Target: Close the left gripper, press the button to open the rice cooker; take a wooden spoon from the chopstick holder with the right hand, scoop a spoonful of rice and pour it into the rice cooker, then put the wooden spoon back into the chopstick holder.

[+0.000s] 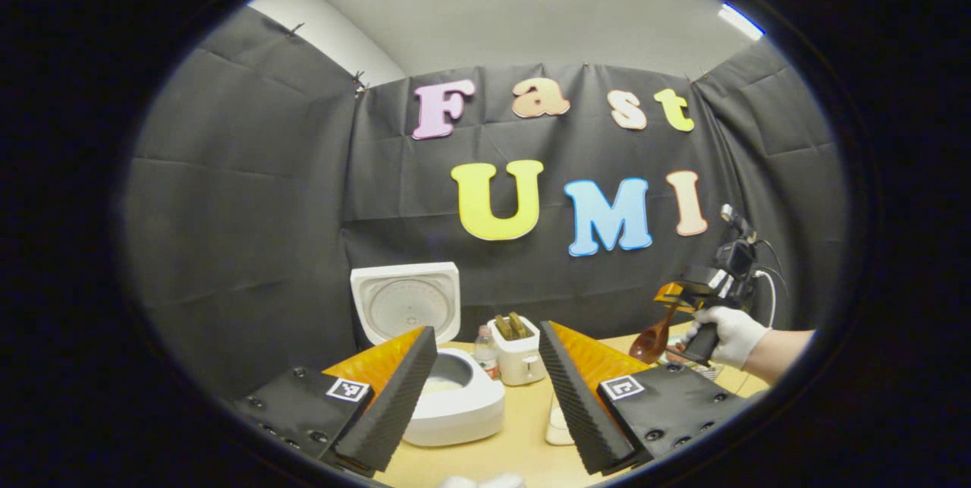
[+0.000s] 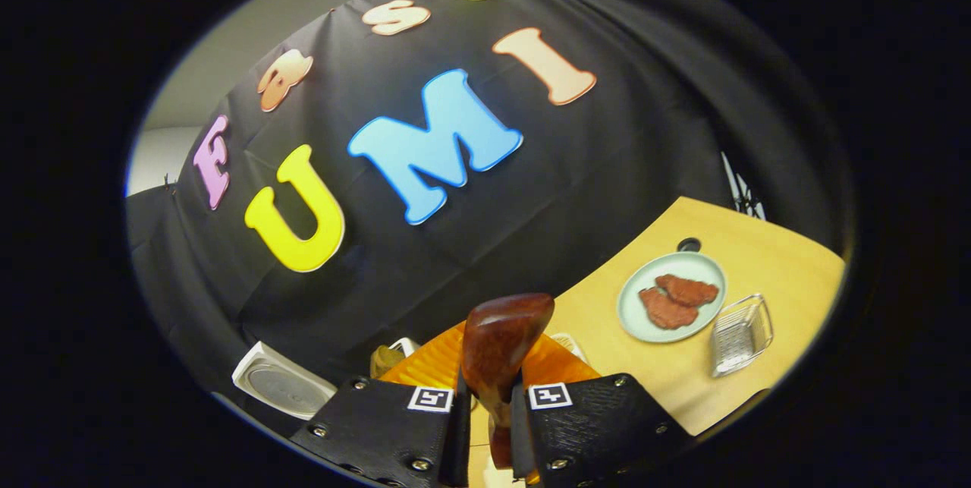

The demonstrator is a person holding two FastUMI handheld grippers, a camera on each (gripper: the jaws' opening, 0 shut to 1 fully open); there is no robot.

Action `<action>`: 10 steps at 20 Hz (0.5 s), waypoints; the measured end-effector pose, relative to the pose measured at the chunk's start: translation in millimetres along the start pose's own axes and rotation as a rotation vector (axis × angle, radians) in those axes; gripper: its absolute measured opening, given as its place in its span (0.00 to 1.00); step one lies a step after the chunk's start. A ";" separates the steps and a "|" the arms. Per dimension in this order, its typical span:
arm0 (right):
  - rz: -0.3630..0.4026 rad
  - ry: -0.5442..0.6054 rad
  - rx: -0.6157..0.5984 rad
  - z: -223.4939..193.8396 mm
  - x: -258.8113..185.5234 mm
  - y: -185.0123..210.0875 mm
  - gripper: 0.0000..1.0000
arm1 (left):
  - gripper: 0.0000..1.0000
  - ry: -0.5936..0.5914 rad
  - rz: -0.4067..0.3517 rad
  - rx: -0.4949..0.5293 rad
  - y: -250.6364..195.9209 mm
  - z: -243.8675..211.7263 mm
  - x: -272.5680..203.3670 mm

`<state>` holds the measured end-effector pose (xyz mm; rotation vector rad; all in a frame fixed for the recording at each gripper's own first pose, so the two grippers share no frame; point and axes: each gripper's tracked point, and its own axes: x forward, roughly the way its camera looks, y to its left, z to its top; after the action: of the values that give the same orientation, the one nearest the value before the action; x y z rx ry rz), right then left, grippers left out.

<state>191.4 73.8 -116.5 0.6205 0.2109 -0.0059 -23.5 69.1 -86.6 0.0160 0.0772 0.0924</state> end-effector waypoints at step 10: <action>-0.203 -0.090 0.030 84.7 -16.7 -183.0 0.22 | 0.94 -0.001 -0.063 0.010 -100.6 4.3 27.8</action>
<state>179.0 -125.1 -151.6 0.6257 0.1860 -0.2323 13.7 -28.6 -86.4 0.0233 0.0771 0.0290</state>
